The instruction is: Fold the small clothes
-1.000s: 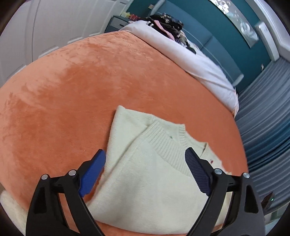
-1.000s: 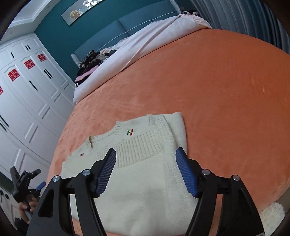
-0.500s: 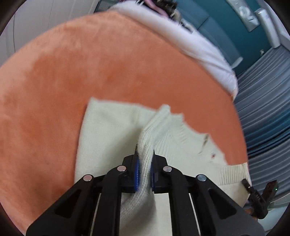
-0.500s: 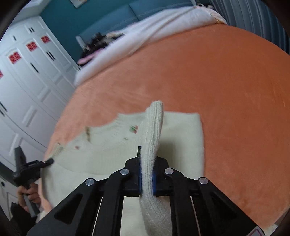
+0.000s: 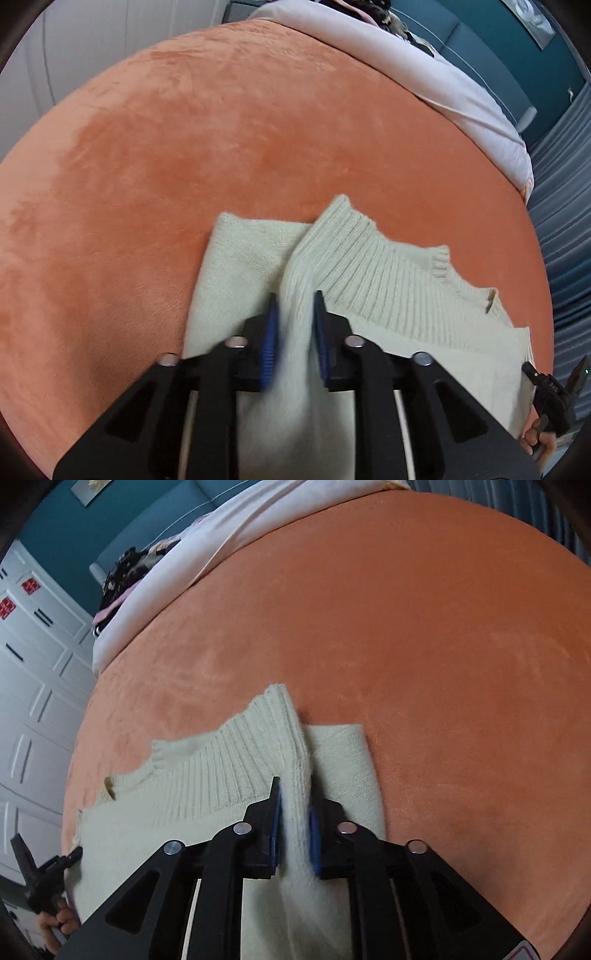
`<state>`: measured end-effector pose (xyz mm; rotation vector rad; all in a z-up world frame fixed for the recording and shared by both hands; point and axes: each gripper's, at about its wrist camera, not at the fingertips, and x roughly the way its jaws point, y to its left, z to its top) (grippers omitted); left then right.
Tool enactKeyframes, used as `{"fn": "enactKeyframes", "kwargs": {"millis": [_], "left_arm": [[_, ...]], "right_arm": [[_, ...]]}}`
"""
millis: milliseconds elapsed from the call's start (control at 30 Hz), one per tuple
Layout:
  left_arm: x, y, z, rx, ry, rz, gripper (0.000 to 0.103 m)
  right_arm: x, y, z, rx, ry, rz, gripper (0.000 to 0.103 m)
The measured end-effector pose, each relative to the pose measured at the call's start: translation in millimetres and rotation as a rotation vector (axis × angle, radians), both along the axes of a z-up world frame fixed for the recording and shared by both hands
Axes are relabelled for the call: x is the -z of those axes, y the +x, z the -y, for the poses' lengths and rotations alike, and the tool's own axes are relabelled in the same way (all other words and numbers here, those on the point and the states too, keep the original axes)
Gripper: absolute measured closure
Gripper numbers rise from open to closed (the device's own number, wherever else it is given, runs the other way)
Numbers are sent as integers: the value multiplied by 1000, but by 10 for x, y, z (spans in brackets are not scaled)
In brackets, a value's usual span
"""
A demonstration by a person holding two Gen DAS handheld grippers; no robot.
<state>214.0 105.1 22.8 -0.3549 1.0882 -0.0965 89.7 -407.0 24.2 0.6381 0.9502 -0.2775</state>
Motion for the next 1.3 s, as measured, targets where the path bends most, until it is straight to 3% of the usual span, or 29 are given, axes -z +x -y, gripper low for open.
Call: {"fn": "enactKeyframes", "kwargs": {"millis": [33, 100, 200, 333, 400, 433, 500, 533, 567, 600, 633, 700, 767, 833, 867, 900, 933, 967, 1033, 1133, 1167, 1200, 1233, 1267, 1300], "left_arm": [[-106, -75, -23, -6, -10, 25, 70], [-347, -315, -43, -1, -25, 99, 50], [-532, -773, 50, 22, -69, 141, 46], [-373, -1248, 455, 119, -117, 75, 46], [-190, -1362, 630, 147, -16, 38, 47], [-122, -1372, 605, 138, 39, 37, 48], [-30, -1362, 363, 85, 81, 35, 58], [24, -1343, 189, 63, 61, 27, 63], [66, -1332, 14, 54, 9, 14, 77], [102, -1348, -98, 57, -19, 8, 88], [116, -1366, -159, 62, -28, 11, 93], [138, -1384, -177, 66, -33, 25, 96], [114, -1429, -159, 33, -45, 30, 94], [2, -1519, -214, -19, -119, 34, 74], [-82, -1583, -277, -58, -149, 62, 46], [-136, -1634, -336, -95, -160, 91, 26], [-170, -1669, -387, -139, -132, 103, 16], [-183, -1684, -444, -182, -87, 106, 11], [-84, -1666, -608, -251, -68, 61, 11], [197, -1653, -820, -358, -237, -62, 11], [208, -1658, -822, -379, -242, -55, 11], [184, -1627, -801, -375, -224, -48, 20], [149, -1594, -765, -356, -224, -41, 36], [125, -1549, -737, -317, -280, -38, 79], [87, -1525, -744, -305, -312, -50, 89]], "right_arm": [[-146, -65, -23, 16, -30, 24, 80], [-468, -254, -173, -10, -99, 109, 80], [-707, -471, -704, -157, -133, 148, 80], [-516, -730, -1650, -383, -28, 131, 80], [-305, -764, -2041, -493, -30, 91, 82], [-201, -756, -2155, -523, -59, 64, 88], [-87, -780, -2042, -487, -90, 21, 92], [-43, -840, -1825, -417, -96, 5, 95], [-3, -930, -1573, -337, -86, -9, 102], [52, -1035, -1285, -261, -51, -22, 103], [102, -1142, -1057, -202, -28, -38, 103], [161, -1315, -736, -164, 28, -18, 103], [78, -1360, -767, -173, -17, -35, 103], [-122, -1473, -798, -150, -54, 8, 87], [-203, -1531, -722, -120, -48, 49, 70], [-274, -1624, -624, -77, -38, 78, 57], [-288, -1698, -506, -23, -36, 90, 40], [-279, -1751, -397, 28, -36, 92, 39], [-126, -1765, -207, 83, -14, 21, 39], [167, -1712, -159, 87, 114, -24, 39], [201, -1670, -206, 76, 130, -22, 41], [189, -1647, -242, 62, 124, -9, 46], [157, -1584, -282, 45, 129, 5, 59], [98, -1532, -304, 50, 128, 18, 87], [11, -1505, -289, 54, 160, 53, 89]]}}
